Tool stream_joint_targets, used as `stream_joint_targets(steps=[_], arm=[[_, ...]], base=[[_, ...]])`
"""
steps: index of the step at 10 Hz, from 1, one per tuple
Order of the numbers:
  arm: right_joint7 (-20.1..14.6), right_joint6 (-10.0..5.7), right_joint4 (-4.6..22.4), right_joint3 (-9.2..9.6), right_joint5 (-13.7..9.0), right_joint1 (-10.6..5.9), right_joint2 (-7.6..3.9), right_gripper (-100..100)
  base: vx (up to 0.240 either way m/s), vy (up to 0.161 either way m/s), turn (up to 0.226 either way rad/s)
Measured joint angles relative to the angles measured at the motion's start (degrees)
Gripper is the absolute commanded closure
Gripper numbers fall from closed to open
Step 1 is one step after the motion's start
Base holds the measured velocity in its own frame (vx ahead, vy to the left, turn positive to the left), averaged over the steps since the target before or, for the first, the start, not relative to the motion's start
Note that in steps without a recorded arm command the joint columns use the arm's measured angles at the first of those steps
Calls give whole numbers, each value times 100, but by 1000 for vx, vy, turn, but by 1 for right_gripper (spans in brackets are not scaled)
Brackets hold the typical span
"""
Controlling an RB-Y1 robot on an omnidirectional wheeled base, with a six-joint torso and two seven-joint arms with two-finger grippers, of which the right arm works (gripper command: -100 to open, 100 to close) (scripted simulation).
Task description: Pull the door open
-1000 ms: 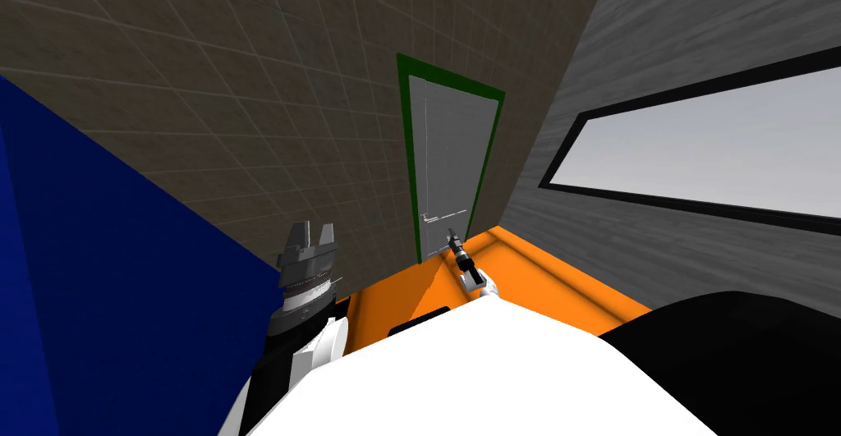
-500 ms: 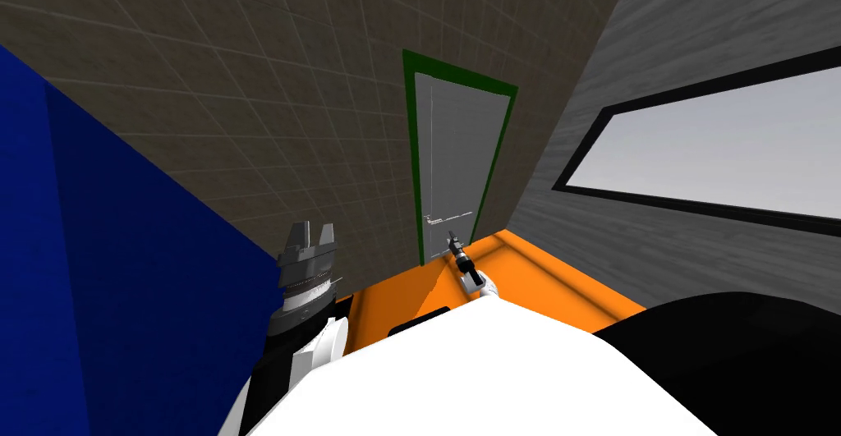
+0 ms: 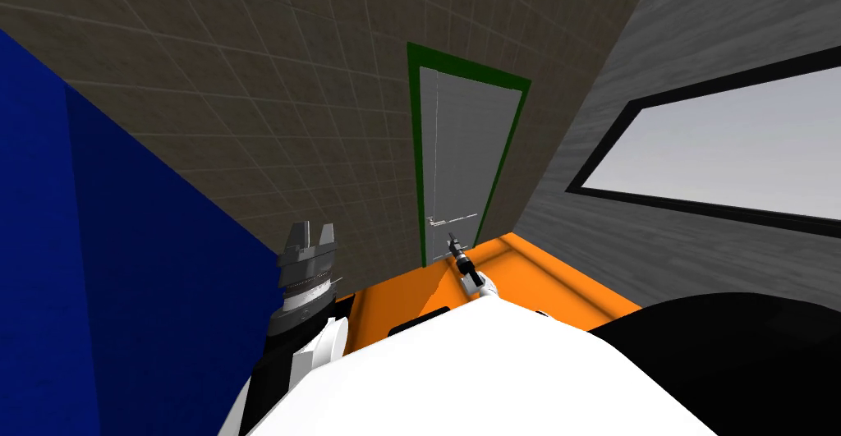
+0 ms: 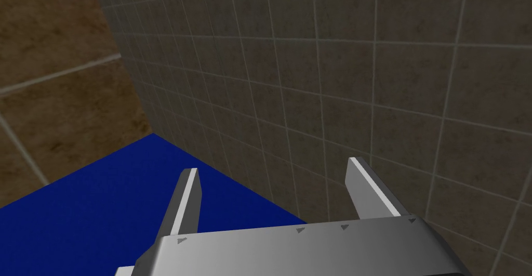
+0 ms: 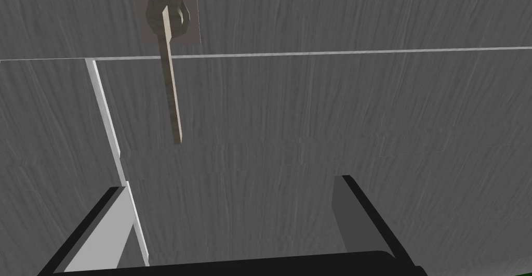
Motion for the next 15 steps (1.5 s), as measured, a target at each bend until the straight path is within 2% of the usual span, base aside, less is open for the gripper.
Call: stream_joint_targets(steps=[2,5,13,14,15], arm=[[-33,-109,375,-15,1,-148,-36,-100],[-85,-198,737,-24,12,-270,-67,-100],[-193,-433,1602,-49,36,-576,-136,-100],[-195,-441,1616,-50,36,-582,-136,-100],[-233,-581,1895,-90,5,-668,-219,-100]], base=[[56,-26,94],[53,-16,71],[40,-18,52],[138,61,158],[153,50,72]])
